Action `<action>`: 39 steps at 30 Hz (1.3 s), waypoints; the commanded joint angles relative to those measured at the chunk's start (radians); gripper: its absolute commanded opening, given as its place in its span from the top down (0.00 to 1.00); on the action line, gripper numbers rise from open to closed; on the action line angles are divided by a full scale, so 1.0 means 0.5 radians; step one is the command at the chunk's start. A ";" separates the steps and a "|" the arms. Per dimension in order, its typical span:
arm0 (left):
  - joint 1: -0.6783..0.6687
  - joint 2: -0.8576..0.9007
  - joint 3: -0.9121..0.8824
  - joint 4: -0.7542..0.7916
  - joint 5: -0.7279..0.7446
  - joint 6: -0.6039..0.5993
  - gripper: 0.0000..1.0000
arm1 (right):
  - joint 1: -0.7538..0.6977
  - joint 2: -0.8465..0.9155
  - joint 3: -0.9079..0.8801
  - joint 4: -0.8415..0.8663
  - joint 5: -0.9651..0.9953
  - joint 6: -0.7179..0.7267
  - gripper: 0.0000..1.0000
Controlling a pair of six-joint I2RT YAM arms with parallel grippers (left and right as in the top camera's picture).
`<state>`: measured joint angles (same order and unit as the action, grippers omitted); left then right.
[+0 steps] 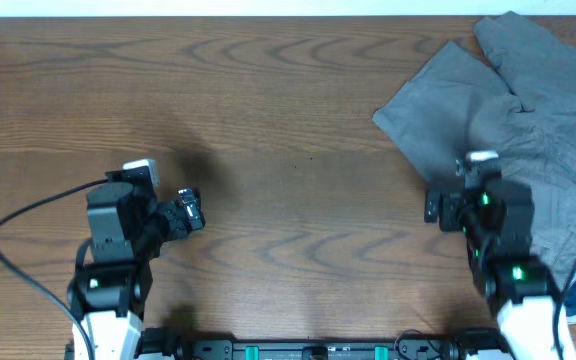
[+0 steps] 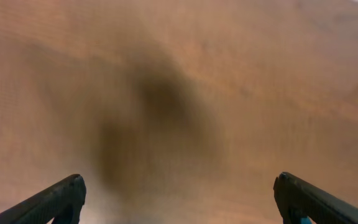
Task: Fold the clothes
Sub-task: 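Reach the right gripper to the grey shorts and grasp them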
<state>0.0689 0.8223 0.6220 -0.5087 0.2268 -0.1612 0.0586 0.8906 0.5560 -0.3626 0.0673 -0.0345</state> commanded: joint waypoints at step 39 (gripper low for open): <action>-0.008 0.215 0.185 -0.364 0.034 -0.019 0.02 | 0.112 1.990 0.940 0.074 0.031 -0.022 0.99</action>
<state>0.0689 0.9295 0.6853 -0.6891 0.2340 -0.1612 0.0937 1.8633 1.0203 -0.3164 0.0589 -0.0681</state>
